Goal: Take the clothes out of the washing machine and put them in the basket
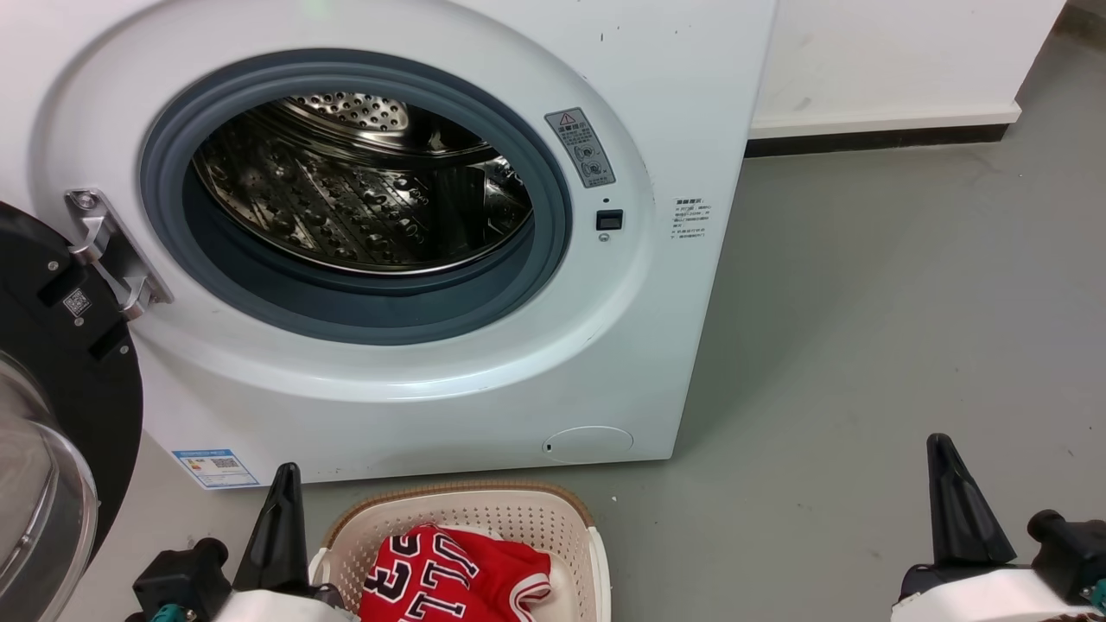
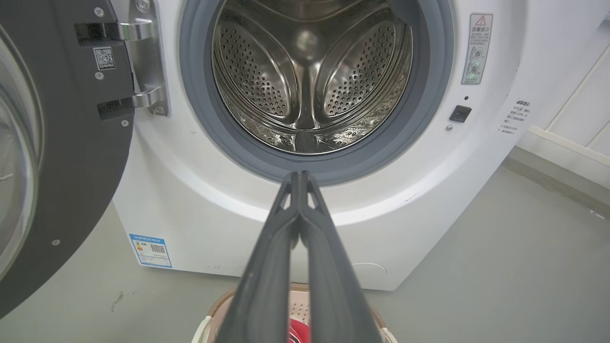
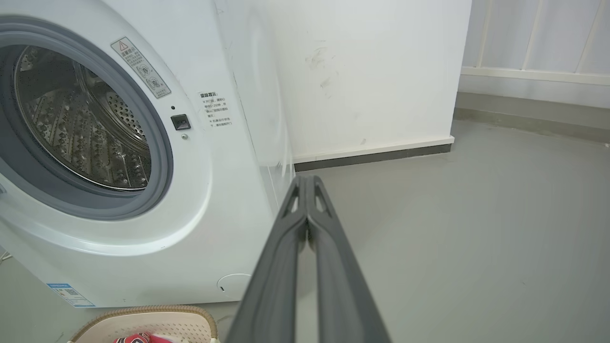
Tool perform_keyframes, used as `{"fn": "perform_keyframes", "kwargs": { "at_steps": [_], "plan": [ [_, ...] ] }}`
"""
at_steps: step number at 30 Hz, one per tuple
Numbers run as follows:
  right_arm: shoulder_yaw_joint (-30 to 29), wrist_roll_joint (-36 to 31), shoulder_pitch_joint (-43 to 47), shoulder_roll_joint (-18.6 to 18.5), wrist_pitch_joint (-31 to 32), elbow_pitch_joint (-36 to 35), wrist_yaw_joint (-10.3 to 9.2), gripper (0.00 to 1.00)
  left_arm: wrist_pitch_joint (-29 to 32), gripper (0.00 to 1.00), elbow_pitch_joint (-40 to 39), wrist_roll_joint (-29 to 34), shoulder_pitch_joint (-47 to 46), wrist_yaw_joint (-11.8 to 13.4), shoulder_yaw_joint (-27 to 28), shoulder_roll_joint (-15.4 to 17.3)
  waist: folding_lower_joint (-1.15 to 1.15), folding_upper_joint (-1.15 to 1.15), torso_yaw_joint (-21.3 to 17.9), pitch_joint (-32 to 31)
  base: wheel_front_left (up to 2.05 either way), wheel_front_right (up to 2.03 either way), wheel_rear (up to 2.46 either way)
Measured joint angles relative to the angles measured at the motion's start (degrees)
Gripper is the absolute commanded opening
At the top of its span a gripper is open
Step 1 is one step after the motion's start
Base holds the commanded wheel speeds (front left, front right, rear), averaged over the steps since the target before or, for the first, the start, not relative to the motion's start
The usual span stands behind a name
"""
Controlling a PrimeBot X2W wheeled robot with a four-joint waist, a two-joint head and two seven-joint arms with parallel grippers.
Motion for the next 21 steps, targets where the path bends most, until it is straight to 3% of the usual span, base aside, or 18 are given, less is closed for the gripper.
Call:
{"fn": "perform_keyframes", "kwargs": {
  "at_steps": [21],
  "plan": [
    [0.73, 23.72, -2.64, -0.68, 4.26, 2.66, -0.01, 0.00, 4.88, 0.00, 2.46, -21.59, -2.71, -0.43, 0.36, -0.01, 0.00, 0.00, 0.48, -0.24, 0.00, 0.00, 0.00]
  ]
}}
